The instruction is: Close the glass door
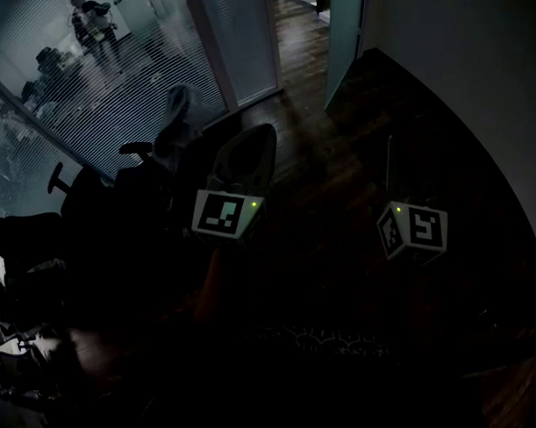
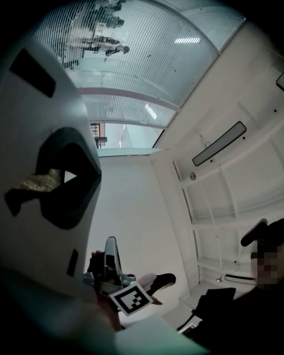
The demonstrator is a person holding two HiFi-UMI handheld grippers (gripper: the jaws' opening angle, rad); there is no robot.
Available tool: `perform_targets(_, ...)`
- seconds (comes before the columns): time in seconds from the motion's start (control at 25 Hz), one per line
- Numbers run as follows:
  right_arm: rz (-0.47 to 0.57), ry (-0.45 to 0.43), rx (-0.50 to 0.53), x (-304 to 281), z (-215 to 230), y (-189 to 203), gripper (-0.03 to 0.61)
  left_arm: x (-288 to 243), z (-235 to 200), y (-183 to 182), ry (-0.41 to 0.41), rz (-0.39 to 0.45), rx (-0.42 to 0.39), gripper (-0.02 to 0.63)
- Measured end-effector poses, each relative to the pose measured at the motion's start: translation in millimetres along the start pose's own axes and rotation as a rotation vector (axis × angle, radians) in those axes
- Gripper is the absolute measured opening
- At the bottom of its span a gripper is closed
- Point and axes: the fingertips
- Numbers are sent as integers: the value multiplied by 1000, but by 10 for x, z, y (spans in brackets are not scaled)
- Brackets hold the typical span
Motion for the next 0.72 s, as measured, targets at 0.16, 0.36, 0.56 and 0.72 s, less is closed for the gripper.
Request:
perform_targets(0.16,-7,-18,-9,-5,6,44,3,-15,52,29,4,-1,8,-5)
perform_targets(0.36,-20,-39,-1,-20,25,131,5,-82,173,61,30,10,29,-5)
perform_targets(0.56,3,-40,-7,-45,98,131,5,-133,289,56,84,36,63,-5)
perform_targets(0.72,-10,-57,-30,-81,144,198,5,-160,323,112,85,32,110,-5)
Point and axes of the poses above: the fingertips, and each gripper's own axes: x backward along the fingers, z to its right, y out of its underside, and after that the axes turned 1 degree about x, right-handed
